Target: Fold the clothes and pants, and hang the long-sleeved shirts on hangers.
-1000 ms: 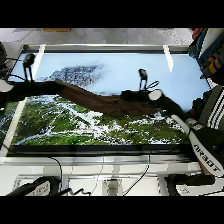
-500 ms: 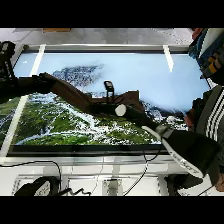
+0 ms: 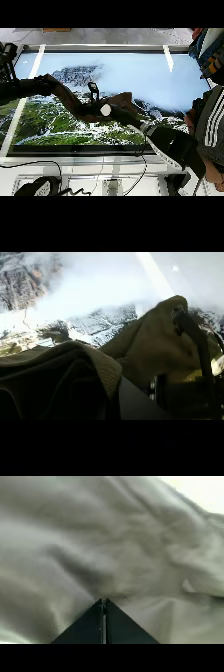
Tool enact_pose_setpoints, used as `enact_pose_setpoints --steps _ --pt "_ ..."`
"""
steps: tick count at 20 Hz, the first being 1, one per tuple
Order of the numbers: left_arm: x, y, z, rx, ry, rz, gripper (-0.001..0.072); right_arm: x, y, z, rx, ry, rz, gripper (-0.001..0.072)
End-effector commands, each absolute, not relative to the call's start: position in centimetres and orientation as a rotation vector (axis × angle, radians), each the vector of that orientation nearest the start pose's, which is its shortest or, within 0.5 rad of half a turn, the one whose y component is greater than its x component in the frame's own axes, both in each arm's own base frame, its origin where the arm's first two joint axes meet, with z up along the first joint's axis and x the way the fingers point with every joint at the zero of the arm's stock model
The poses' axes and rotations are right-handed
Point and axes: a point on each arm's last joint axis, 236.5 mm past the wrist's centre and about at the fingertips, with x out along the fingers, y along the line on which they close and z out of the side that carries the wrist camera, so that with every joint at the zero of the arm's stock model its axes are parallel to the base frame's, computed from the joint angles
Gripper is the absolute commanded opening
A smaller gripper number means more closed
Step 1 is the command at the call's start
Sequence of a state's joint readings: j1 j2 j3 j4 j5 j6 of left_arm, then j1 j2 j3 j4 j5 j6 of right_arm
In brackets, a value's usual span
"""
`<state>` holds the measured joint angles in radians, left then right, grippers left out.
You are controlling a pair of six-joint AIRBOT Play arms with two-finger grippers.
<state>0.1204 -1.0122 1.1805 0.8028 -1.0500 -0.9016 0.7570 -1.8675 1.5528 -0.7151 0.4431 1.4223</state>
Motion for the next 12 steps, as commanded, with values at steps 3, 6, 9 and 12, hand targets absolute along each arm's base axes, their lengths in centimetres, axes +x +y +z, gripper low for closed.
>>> enact_pose_setpoints --steps 3,6,9,12 --pt "41.0 -17.2 16.5 -0.178 0.648 -0.725 0.0013 44.6 38.6 -2.0 0.362 1.088 0.719 0.0014" --pt "42.8 -24.5 13.5 -0.19 0.629 -0.779 0.0013 49.0 30.5 1.4 0.405 1.034 0.616 0.0014" --pt "43.3 -32.5 9.0 -0.206 0.62 -0.778 0.0013 51.6 22.0 5.0 0.4 0.97 0.505 0.0015" --pt "42.6 -38.8 5.3 -0.18 0.567 -0.732 0.0013 51.8 14.3 6.8 0.362 0.965 0.399 0.0015"
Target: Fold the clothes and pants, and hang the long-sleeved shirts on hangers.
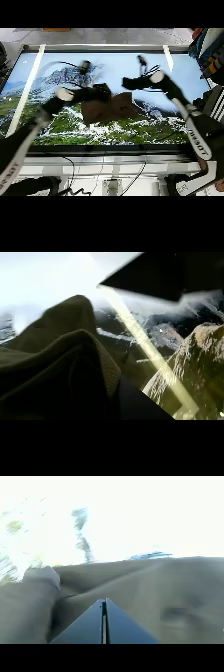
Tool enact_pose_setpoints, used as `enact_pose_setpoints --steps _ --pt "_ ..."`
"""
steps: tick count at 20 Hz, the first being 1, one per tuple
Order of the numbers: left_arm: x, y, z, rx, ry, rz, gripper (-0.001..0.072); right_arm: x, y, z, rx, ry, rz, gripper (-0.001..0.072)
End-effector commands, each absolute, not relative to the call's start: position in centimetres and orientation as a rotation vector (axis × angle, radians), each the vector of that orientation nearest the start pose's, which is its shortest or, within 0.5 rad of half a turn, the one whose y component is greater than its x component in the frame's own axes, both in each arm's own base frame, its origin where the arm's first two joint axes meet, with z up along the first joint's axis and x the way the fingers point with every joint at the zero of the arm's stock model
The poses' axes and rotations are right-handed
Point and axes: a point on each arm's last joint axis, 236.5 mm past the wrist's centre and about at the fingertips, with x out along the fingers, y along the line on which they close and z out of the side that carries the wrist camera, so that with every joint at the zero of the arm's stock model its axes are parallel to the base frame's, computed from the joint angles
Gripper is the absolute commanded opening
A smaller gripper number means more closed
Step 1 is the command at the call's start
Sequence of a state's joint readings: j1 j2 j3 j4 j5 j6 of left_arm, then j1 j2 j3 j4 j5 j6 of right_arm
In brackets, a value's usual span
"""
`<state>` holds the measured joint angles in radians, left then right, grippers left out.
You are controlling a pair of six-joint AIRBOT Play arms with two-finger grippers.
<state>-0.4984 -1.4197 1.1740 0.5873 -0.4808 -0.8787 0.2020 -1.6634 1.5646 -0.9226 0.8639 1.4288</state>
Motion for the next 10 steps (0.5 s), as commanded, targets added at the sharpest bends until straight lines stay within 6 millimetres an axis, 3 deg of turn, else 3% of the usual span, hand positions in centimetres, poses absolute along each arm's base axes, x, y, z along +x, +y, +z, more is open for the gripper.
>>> enact_pose_setpoints --steps 1,3,4,5,6,7,10 --pt "42.0 -40.4 4.6 -0.163 0.539 -0.72 0.0013 51.6 12.1 7.0 0.354 0.973 0.366 0.0015" --pt "41.4 -42.2 3.9 -0.136 0.483 -0.691 0.0014 51.2 8.8 6.7 0.357 1.002 0.316 0.0015" --pt "41.5 -42.6 4.1 -0.131 0.448 -0.669 0.0054 51.1 7.5 6.2 0.354 1.019 0.293 0.0045" --pt "41.5 -42.7 4.5 -0.13 0.42 -0.653 0.0292 51.0 6.2 5.8 0.338 1.03 0.267 0.0224" --pt "41.5 -42.8 4.9 -0.133 0.406 -0.648 0.0679 51.0 5.1 5.4 0.314 1.035 0.242 0.0427" --pt "41.5 -42.7 5.3 -0.137 0.4 -0.648 0.0696 51.0 4.1 5.0 0.281 1.041 0.216 0.0484" --pt "42.4 -41.5 7.8 -0.162 0.361 -0.632 0.0699 51.0 2.0 3.4 0.187 1.072 0.16 0.0484"
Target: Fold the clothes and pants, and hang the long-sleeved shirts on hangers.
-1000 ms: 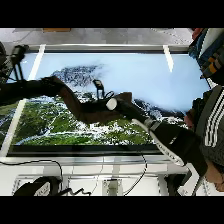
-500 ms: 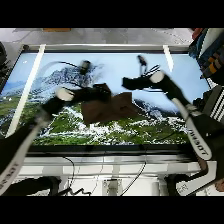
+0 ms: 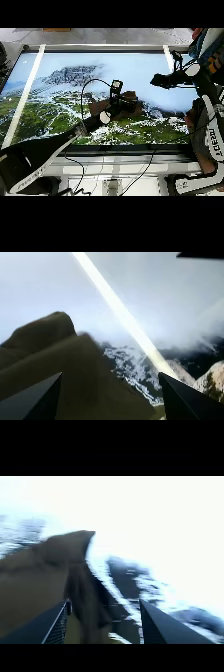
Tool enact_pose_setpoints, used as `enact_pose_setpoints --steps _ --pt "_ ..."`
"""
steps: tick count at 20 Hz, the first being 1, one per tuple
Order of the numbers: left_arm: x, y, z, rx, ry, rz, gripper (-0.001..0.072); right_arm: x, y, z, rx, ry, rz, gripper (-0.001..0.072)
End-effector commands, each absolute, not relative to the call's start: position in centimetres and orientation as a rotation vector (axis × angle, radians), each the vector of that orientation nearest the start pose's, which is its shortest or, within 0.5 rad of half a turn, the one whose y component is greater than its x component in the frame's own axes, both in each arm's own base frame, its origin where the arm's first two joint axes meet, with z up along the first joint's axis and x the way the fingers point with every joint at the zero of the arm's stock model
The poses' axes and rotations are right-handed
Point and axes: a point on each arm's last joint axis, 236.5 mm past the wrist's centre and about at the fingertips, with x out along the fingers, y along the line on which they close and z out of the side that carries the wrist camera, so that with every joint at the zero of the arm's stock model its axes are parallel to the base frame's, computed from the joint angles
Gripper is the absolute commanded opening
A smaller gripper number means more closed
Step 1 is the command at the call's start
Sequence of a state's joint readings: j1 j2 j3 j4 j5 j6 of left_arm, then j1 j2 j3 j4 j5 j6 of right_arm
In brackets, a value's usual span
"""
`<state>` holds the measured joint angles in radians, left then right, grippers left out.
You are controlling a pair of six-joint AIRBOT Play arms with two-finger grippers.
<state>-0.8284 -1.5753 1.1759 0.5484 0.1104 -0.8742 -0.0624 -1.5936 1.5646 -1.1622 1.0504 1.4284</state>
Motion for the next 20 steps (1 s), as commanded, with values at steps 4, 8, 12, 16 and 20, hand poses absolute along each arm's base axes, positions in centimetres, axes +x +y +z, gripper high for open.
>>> enact_pose_setpoints --steps 4,8,12,16,20 --pt "44.6 -38.0 12.1 -0.207 0.289 -0.577 0.0698 50.4 2.1 -0.8 0.17 1.176 0.19 0.0484" --pt "46.8 -33.8 15.6 -0.244 0.225 -0.509 0.0698 49.2 5.4 -4.5 0.246 1.274 0.34 0.0465" --pt "47.7 -31.5 17.4 -0.26 0.192 -0.473 0.0698 45.5 11.2 -5.2 0.477 1.373 0.721 0.037" --pt "47.7 -31.3 17.7 -0.262 0.188 -0.472 0.0698 47.8 11.2 -7.1 0.536 1.337 0.63 0.0623" --pt "47.6 -31.5 17.5 -0.261 0.198 -0.483 0.0698 49.2 12.0 -7.7 0.55 1.309 0.564 0.0623"
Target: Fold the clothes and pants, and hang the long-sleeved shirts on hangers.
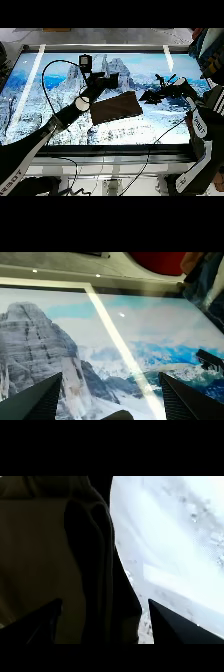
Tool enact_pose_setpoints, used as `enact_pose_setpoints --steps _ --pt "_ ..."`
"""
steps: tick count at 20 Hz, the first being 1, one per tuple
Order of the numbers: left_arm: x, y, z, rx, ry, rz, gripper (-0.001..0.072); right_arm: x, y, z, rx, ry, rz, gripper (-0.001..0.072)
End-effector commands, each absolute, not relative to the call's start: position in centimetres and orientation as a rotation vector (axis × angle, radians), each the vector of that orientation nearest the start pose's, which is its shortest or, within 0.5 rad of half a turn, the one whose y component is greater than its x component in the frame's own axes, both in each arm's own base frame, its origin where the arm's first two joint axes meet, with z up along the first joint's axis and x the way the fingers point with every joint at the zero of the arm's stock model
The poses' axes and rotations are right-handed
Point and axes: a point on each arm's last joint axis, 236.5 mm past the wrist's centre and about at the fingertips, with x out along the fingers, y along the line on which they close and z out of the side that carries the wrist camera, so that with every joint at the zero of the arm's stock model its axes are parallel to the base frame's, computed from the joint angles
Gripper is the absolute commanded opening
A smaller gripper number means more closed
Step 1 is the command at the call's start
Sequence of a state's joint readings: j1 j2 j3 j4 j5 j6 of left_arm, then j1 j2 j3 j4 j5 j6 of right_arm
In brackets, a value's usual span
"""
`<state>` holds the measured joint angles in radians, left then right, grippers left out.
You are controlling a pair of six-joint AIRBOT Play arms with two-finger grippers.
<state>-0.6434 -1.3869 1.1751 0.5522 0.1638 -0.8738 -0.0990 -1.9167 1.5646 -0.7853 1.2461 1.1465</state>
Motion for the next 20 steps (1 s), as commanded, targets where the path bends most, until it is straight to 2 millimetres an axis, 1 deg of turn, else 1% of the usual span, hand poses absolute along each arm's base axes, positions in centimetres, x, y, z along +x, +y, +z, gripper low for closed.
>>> enact_pose_setpoints --steps 1,4,6,8,9,11,12,13,14,15,16,18,19,20 --pt "47.6 -31.5 17.5 -0.261 0.198 -0.483 0.0698 48.9 12.5 -8.2 0.563 1.333 0.563 0.0623" --pt "47.6 -31.5 17.5 -0.261 0.198 -0.483 0.0698 47.3 13.6 -10.5 0.607 1.433 0.572 0.0623" --pt "47.6 -31.6 17.5 -0.26 0.198 -0.484 0.0698 45.7 14.7 -11.7 0.623 1.503 0.609 0.0623" --pt "47.6 -31.5 17.5 -0.261 0.198 -0.483 0.0698 44.6 16.5 -12.1 0.638 1.547 0.653 0.0618" --pt "47.6 -31.5 17.5 -0.261 0.198 -0.483 0.0698 44.4 17.5 -12.0 0.64 1.547 0.678 0.0598" --pt "47.6 -31.5 17.4 -0.26 0.198 -0.483 0.0697 44.4 19.8 -11.4 0.618 1.509 0.746 0.0594" --pt "47.6 -31.5 17.4 -0.26 0.199 -0.483 0.0698 44.4 20.8 -11.4 0.605 1.497 0.763 0.0572" --pt "47.6 -31.5 17.4 -0.258 0.199 -0.483 0.0697 44.4 21.8 -11.4 0.584 1.487 0.775 0.0456" --pt "47.7 -31.4 17.4 -0.246 0.196 -0.482 0.0696 44.4 22.5 -11.5 0.567 1.478 0.78 0.0295" --pt "47.7 -31.3 17.4 -0.213 0.188 -0.484 0.0693 44.7 23.3 -11.7 0.556 1.461 0.775 0.01" --pt "47.8 -31.1 17.3 -0.178 0.18 -0.483 0.0686 45.2 23.8 -11.6 0.556 1.438 0.768 0.0019" --pt "48.1 -30.6 17.3 -0.114 0.163 -0.478 0.0684 46.1 24.6 -10.5 0.58 1.399 0.782 0.0016" --pt "48.4 -30.3 17.3 -0.068 0.152 -0.474 0.0634 46.6 24.8 -9.3 0.594 1.381 0.805 0.0016" --pt "48.6 -29.9 17.3 -0.018 0.14 -0.471 0.0465 47.0 25.1 -7.9 0.61 1.36 0.834 0.0016"
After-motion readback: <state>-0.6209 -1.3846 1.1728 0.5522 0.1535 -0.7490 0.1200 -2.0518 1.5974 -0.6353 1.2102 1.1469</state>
